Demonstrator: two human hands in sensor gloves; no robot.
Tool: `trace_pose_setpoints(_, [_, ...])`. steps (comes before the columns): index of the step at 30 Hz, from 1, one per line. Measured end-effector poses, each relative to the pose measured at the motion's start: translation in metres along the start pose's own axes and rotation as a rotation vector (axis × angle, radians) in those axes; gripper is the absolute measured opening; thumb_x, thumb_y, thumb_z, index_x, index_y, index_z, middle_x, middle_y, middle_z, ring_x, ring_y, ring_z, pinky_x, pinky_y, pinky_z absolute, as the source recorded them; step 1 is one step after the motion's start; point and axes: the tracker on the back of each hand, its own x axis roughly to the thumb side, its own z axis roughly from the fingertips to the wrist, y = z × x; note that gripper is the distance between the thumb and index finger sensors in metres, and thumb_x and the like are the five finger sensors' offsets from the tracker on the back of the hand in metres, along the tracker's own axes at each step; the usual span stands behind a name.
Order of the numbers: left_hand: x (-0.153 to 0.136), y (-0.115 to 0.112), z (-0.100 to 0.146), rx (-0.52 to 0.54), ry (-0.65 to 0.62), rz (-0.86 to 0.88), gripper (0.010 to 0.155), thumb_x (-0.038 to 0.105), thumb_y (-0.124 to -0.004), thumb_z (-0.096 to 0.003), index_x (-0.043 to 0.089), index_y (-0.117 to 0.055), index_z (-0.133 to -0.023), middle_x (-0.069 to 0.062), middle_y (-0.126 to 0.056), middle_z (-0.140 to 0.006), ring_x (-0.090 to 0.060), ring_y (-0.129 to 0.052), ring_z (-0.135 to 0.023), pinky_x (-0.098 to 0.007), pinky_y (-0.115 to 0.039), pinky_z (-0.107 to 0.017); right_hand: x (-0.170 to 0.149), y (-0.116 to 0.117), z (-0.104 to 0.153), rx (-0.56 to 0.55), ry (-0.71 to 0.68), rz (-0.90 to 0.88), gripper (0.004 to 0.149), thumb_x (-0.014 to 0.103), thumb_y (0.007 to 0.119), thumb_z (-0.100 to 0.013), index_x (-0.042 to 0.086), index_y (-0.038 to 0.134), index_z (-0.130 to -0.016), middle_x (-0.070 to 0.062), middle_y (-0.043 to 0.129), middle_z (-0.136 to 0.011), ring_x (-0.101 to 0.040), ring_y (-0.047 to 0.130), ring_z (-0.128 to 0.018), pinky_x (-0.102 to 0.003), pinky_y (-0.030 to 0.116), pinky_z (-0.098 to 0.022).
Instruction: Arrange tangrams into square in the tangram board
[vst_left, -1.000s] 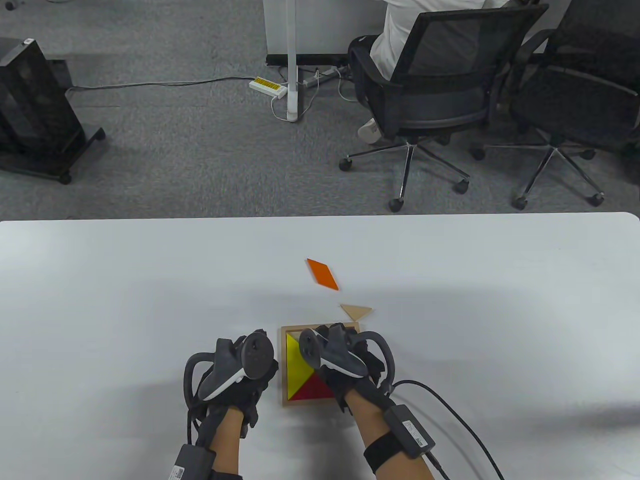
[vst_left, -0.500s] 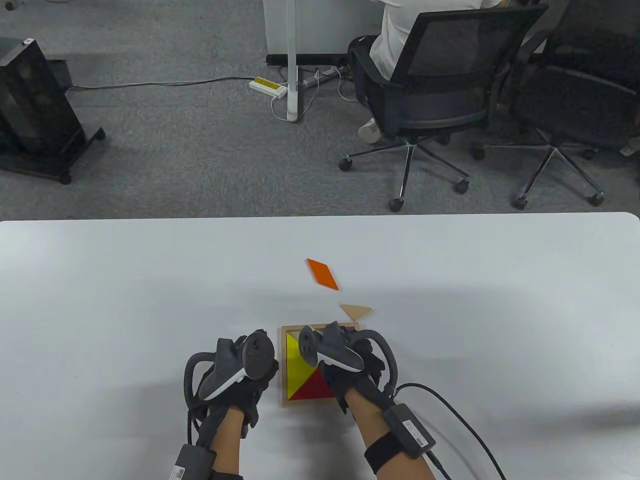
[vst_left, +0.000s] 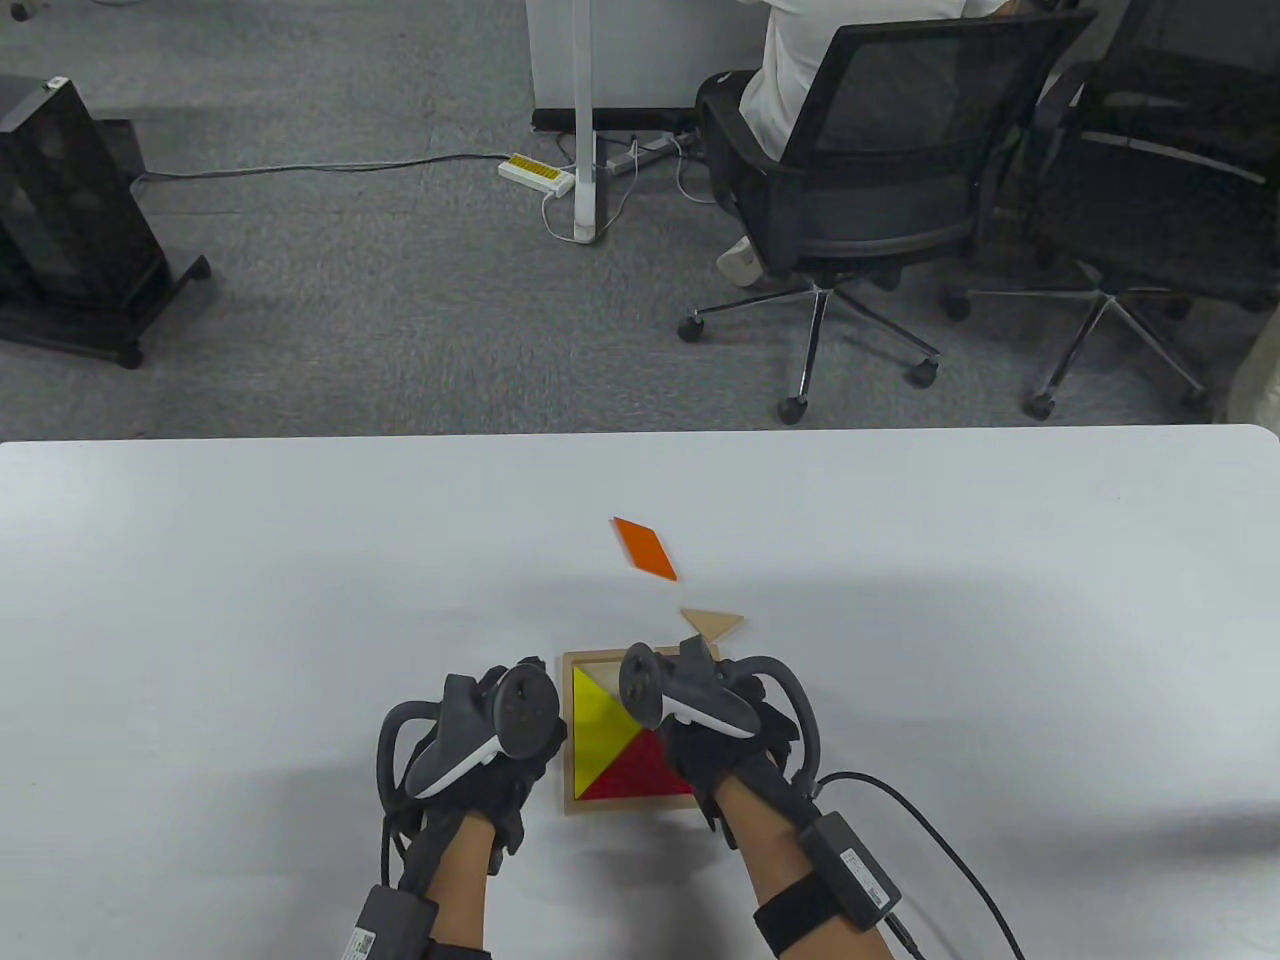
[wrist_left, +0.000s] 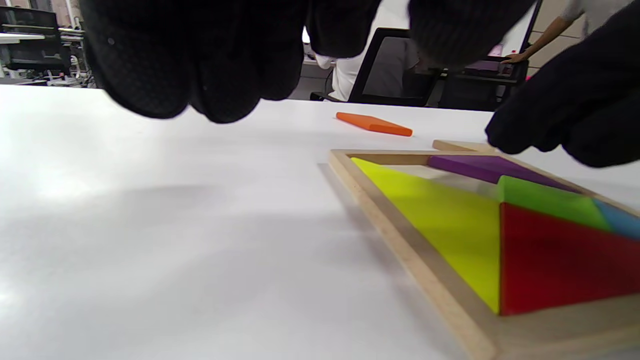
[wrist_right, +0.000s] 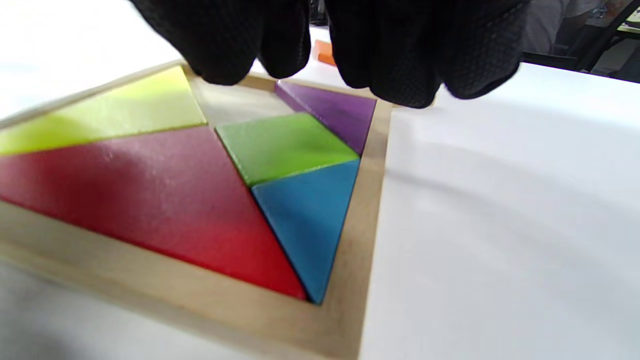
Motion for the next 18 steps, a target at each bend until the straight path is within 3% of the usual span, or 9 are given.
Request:
trace_pose_setpoints(9, [0.033,0.026,-0.003,0.059,-0.182,-0.009,0.07,0.046,-0.075,-0.053,0.015,-0.057,-0.113,-0.025,-0.066,-0.113,-0.053,-0.079,-0.094,-0.058,-0.082,-0.058,-0.027,-0.016,0.017,-0.142,-0.003,-0.092,0.059,0.031,0.075,-0.053,0.014,0.062,-0.108,-0.02,0.063,-0.111,-0.049,0.077,-0.092,-0.065,0.068,-0.069])
trace_pose_setpoints(18, [0.078,0.045,-0.033,0.031,-0.294,-0.114,0.072,0.045,-0.076,-0.0524,0.016,-0.054,-0.114,-0.024,-0.062,-0.115,-0.052,-0.078,-0.096,-0.056,-0.082,-0.06,-0.057,-0.024,0.021,-0.205,0.058,-0.191,0.059,0.031,0.076,-0.053,0.012,0.063,-0.107,-0.02,0.066,-0.109,-0.049,0.08,-0.09,-0.064,0.07,-0.067])
